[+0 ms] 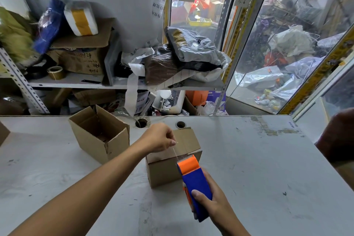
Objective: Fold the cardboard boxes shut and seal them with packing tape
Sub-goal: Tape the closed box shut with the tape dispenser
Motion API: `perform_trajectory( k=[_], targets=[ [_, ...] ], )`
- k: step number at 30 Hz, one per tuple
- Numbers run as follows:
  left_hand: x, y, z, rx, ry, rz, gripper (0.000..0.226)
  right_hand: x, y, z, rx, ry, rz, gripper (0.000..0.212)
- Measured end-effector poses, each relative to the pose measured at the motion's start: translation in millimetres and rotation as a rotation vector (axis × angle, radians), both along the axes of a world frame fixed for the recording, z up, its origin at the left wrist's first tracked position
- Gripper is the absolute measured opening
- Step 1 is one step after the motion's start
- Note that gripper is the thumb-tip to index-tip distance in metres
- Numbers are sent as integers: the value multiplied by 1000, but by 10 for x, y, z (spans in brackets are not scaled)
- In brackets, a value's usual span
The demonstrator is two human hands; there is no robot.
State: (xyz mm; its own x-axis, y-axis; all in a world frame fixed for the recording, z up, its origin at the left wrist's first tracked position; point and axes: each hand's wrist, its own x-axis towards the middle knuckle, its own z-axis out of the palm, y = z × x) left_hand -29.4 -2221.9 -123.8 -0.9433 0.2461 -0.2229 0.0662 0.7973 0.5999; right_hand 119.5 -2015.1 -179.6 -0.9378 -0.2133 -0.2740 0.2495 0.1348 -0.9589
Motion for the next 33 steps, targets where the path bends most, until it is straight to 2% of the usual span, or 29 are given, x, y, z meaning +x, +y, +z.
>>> perform_trajectory(
  k=[5, 8, 18, 29, 31, 33],
  targets=[
    [-208, -34, 0, -73, 79, 19, 11, 136, -3, -163, -44, -75, -29, 62],
    [-318, -91, 41, -77, 35, -50, 18, 208, -23, -246, -57, -95, -43, 60],
    [-303, -98, -18, -46, 23, -125, 14, 244, -66, -409, -148, -157, 12, 65],
    [-214, -108, -302, -111, 224, -154, 4, 157, -139, -510, -132, -228, 46, 65],
    [-203, -115, -362, -100, 273, -149, 14, 141, -139, -531, -122, -238, 55, 65],
    [-201, -163, -414, -72, 298, -95, 34, 134, -142, -554, -115, -249, 71, 67]
  ],
)
